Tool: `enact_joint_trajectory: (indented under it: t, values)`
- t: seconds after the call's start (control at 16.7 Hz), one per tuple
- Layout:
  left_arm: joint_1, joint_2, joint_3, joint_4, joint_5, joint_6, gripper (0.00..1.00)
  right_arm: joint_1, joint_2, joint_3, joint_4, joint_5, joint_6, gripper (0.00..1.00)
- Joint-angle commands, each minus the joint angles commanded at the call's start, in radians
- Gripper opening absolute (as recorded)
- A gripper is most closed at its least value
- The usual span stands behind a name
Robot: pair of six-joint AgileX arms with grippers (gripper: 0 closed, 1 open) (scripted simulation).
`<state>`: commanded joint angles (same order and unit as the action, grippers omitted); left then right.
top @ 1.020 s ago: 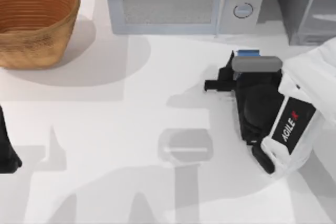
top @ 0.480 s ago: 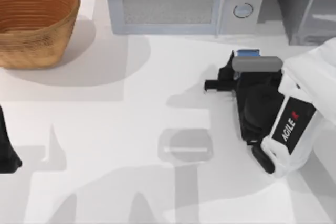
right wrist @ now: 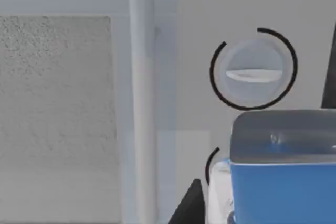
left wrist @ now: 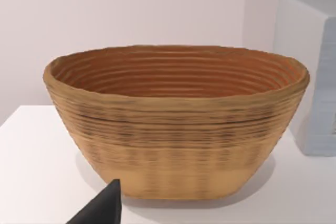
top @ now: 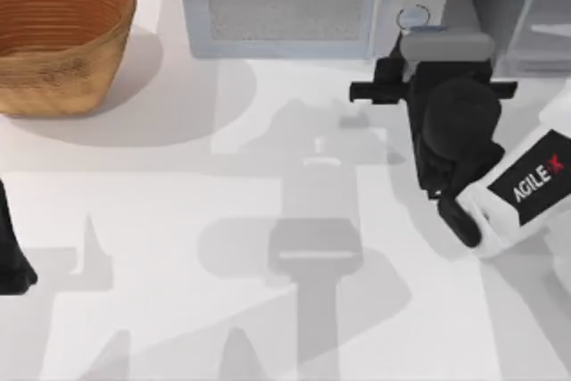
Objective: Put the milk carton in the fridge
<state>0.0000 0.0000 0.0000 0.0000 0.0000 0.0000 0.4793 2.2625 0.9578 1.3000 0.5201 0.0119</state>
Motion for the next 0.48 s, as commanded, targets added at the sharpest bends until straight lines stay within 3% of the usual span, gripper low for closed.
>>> enact_joint_trajectory:
  t: [0.24, 0.48]
  values:
    - [0.000, 0.000, 0.000, 0.000, 0.000, 0.000, 1.00, 0.005, -0.205, -0.017, -0.185, -0.003, 0.004, 0.00]
    - [0.000, 0.000, 0.000, 0.000, 0.000, 0.000, 1.00, 0.006, -0.257, -0.023, -0.237, -0.004, 0.006, 0.00]
